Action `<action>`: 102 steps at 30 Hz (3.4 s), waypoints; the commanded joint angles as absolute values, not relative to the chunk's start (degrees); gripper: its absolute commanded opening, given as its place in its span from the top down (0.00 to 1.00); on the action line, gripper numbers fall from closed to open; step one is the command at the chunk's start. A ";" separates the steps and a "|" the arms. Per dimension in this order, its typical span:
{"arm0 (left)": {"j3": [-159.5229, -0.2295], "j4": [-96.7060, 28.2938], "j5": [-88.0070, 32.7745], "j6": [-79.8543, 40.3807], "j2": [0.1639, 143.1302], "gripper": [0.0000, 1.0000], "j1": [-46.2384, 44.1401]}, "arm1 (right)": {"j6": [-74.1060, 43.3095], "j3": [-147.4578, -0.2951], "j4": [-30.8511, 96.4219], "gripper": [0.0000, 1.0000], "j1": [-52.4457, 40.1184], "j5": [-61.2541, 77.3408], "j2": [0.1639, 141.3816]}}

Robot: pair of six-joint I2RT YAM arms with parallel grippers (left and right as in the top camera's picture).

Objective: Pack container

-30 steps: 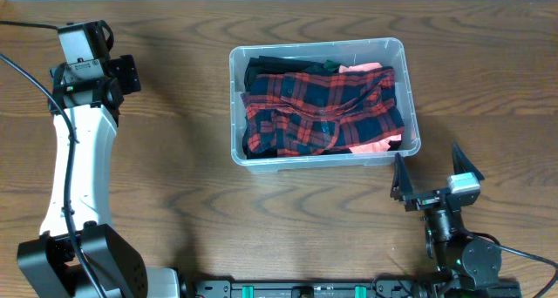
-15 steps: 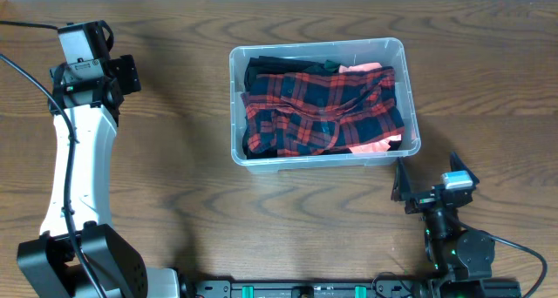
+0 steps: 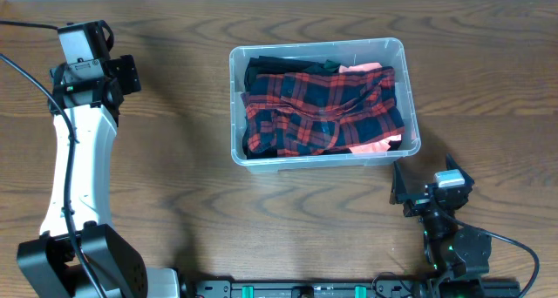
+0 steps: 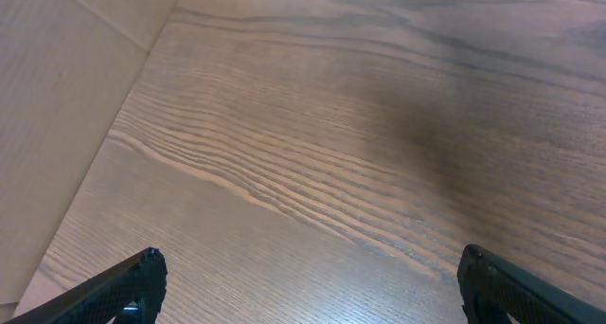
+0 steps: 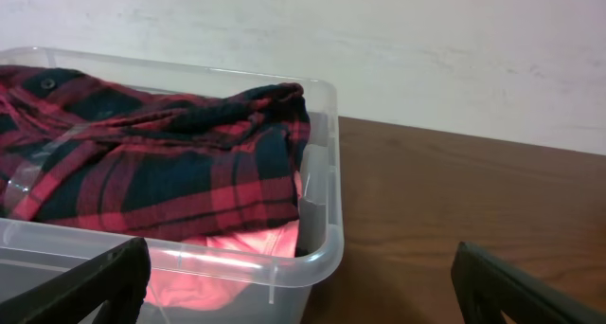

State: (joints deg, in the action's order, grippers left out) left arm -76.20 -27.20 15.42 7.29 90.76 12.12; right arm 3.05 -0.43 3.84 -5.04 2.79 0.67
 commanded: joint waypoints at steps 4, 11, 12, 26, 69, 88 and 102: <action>-76.29 -27.40 16.12 6.74 90.98 0.02 12.25 | 3.92 -0.32 4.08 0.01 -4.47 2.42 0.27; -76.29 -27.40 16.12 6.74 90.98 0.02 12.25 | 3.92 -0.32 4.08 0.01 -4.47 2.42 0.27; -76.29 -27.40 16.12 6.74 90.98 0.02 12.25 | 3.95 -0.32 4.08 0.01 -4.47 2.42 0.27; -76.29 -27.40 16.12 6.74 90.98 0.02 12.25 | 3.92 -0.32 4.08 0.01 -4.47 2.39 0.27; -74.81 -27.40 16.12 6.74 89.86 0.02 12.14 | 3.92 -0.32 4.08 0.01 -4.47 2.39 0.30; -36.95 -27.35 16.16 6.79 63.61 0.02 11.60 | 3.92 -0.32 4.08 0.01 -4.47 2.37 0.38; -14.70 -10.55 -1.23 6.72 46.59 0.02 11.18 | 3.92 -0.32 4.08 0.01 -4.47 2.39 0.38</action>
